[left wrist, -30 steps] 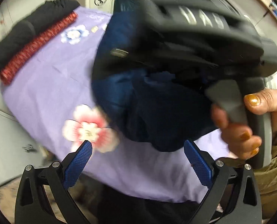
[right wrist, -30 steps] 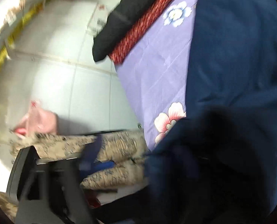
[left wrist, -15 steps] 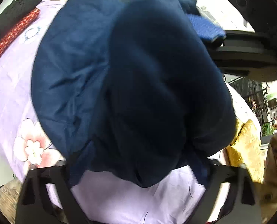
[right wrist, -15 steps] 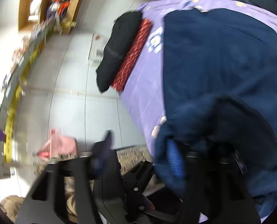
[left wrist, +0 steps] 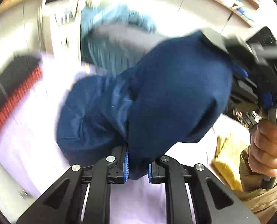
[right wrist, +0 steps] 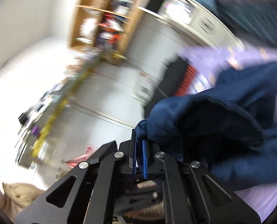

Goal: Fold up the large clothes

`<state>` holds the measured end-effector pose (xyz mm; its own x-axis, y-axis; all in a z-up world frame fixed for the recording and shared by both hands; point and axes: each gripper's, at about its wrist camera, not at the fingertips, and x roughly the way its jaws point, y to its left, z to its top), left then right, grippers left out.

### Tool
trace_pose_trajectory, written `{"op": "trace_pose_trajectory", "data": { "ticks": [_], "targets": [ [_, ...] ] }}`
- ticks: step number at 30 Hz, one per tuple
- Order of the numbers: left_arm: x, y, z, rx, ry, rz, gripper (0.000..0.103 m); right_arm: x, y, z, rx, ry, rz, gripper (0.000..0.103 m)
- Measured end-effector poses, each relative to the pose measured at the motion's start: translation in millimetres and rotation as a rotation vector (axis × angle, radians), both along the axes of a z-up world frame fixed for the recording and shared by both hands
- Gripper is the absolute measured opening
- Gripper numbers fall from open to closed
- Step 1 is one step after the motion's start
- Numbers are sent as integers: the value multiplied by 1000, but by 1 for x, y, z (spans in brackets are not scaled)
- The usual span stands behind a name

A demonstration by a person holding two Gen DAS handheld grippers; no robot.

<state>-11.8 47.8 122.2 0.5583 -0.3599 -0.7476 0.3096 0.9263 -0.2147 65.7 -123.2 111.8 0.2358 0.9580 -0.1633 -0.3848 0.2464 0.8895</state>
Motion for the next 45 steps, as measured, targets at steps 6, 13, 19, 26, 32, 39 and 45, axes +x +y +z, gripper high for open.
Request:
{"op": "trace_pose_trajectory", "data": {
  "ticks": [6, 13, 19, 26, 32, 39, 45],
  "targets": [
    [-45, 3, 143, -34, -296, -119, 12, -49, -13, 143, 102, -331, -22, 6],
    [-117, 5, 269, -179, -559, -337, 12, -143, -39, 285, 120, -682, -63, 6],
    [-97, -1, 257, -238, -473, -369, 12, -144, -40, 311, -53, -738, -254, 6],
    [42, 15, 121, -77, -162, -125, 47, -29, 17, 196, -442, -509, -339, 46],
    [86, 65, 3, 65, 5, 152, 79, 35, 2, 41, -572, -94, -402, 90],
    [27, 66, -63, 70, 135, 89, 91, -14, -73, -104, -597, 305, -505, 90],
    [8, -8, -95, 118, 187, -128, 93, -71, -98, -203, -775, 495, -499, 90]
  ]
}}
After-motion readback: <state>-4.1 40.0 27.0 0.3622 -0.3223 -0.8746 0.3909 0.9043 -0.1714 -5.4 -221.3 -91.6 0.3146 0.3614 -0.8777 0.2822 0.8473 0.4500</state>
